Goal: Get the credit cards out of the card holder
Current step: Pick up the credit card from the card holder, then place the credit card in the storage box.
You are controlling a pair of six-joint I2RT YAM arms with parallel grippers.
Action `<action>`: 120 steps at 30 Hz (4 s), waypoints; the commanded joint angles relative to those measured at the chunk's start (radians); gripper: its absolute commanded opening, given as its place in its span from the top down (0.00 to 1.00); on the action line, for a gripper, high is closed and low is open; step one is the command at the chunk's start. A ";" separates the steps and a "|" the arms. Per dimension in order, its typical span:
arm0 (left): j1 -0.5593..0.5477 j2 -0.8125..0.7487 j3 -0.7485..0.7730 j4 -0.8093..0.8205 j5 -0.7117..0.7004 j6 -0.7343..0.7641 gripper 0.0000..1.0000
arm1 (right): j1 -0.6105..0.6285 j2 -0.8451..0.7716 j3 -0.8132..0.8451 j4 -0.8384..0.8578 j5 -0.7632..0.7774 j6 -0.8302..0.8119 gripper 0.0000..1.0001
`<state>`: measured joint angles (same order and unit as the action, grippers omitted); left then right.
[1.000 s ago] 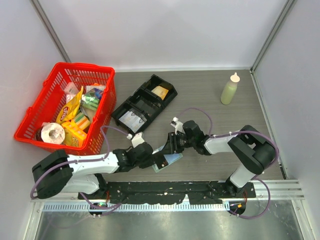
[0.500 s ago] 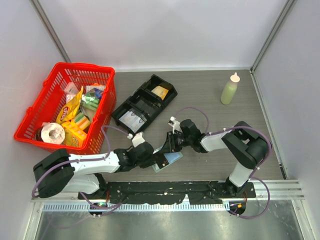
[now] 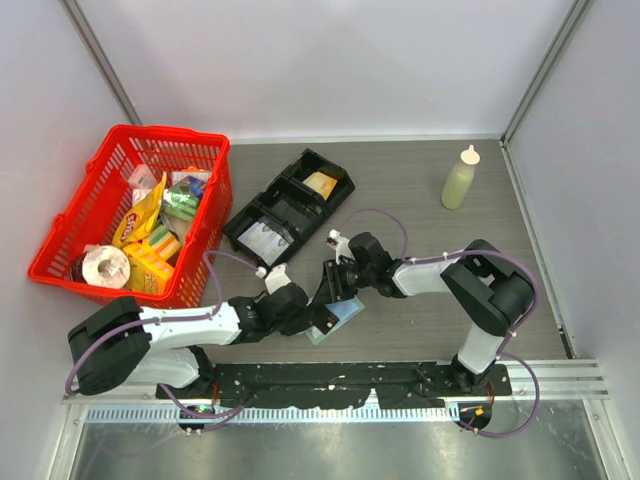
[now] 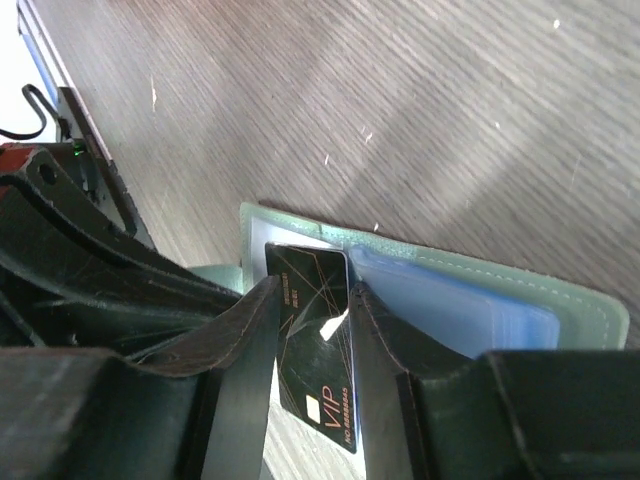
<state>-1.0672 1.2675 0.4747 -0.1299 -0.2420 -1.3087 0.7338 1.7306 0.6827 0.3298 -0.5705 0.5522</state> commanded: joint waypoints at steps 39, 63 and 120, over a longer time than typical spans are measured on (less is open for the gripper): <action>0.003 0.095 0.111 -0.146 -0.040 0.124 0.83 | 0.004 -0.157 -0.017 -0.095 0.103 -0.095 0.53; 0.003 0.116 0.102 -0.129 -0.025 0.141 0.89 | 0.003 -0.003 -0.018 -0.179 0.012 -0.155 0.62; 0.622 -0.760 0.367 -0.047 -0.503 1.040 0.00 | -0.087 0.273 0.577 0.291 0.708 0.210 0.94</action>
<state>-0.4500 0.5133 0.8555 -0.2916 -0.6754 -0.3111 0.5880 1.9877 1.2037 0.5255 0.0086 0.7414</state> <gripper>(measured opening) 0.995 0.037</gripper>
